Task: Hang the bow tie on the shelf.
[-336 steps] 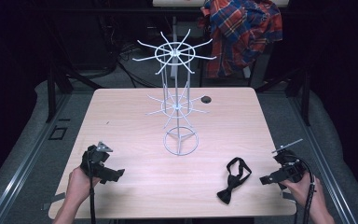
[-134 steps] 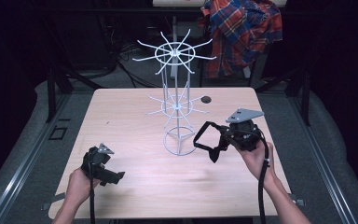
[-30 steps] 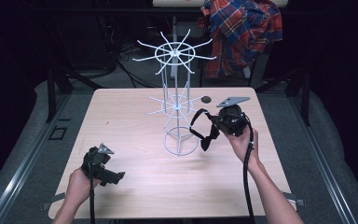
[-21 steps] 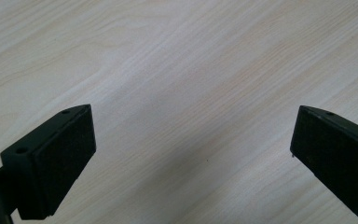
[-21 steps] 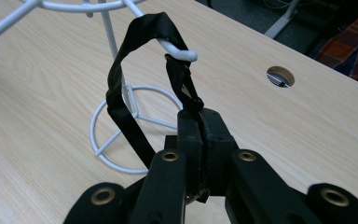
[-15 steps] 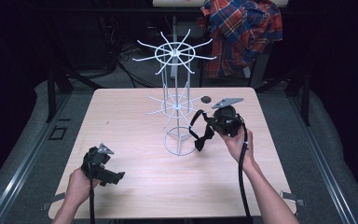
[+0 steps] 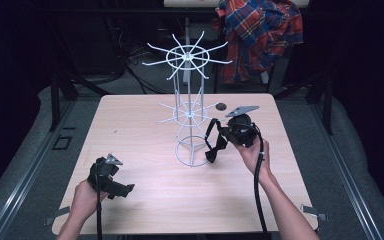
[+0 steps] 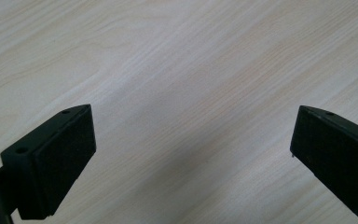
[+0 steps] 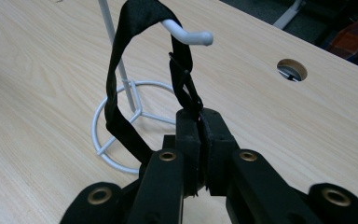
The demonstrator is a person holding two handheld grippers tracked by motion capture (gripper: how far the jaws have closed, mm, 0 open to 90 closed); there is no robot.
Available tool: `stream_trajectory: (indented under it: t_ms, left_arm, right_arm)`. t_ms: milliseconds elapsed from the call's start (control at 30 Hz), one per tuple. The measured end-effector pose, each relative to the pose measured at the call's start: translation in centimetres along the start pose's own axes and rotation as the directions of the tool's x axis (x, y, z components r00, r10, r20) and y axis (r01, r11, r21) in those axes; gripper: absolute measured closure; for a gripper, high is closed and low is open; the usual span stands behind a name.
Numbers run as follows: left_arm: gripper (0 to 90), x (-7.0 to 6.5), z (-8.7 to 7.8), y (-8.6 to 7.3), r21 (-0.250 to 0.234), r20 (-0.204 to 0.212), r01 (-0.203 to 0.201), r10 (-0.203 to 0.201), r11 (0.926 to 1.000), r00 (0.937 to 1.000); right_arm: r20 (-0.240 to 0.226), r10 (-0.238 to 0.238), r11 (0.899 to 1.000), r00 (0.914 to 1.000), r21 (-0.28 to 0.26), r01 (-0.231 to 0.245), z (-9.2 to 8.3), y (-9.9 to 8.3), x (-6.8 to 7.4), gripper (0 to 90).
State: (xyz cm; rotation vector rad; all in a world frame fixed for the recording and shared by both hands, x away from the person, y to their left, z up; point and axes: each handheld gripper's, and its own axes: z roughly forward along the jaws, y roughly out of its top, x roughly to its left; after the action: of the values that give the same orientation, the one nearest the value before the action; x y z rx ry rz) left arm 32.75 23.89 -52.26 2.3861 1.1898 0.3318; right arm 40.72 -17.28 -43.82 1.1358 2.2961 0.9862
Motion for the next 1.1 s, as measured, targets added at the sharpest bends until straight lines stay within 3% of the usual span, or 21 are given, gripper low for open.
stream_trajectory:
  t_ms: [233,633,767,1100]
  left_arm:
    - [0.2,0.0,-0.1,0.0,-0.002,0.002,0.001,-0.001,1.0,1.0]
    - [0.2,-0.1,-0.1,0.0,-0.002,0.004,-0.003,0.003,1.0,1.0]
    - [0.2,-0.1,-0.1,0.0,-0.003,0.004,-0.004,0.004,1.0,1.0]
    - [0.2,-0.1,-0.1,0.0,-0.001,0.003,-0.006,0.006,1.0,1.0]
  right_arm:
    - [0.001,0.002,1.0,1.0,0.003,-0.002,-0.2,0.0,0.1,78.7]
    - [-0.014,-0.021,0.999,0.9997,0.025,0.022,-1.2,0.0,0.4,55.6]
    - [0.0,-0.039,0.999,0.9992,0.035,0.039,-1.9,0.0,0.6,48.2]
    - [-0.02,-0.069,0.996,0.9975,0.06,0.07,-4.6,-0.6,0.6,32.9]
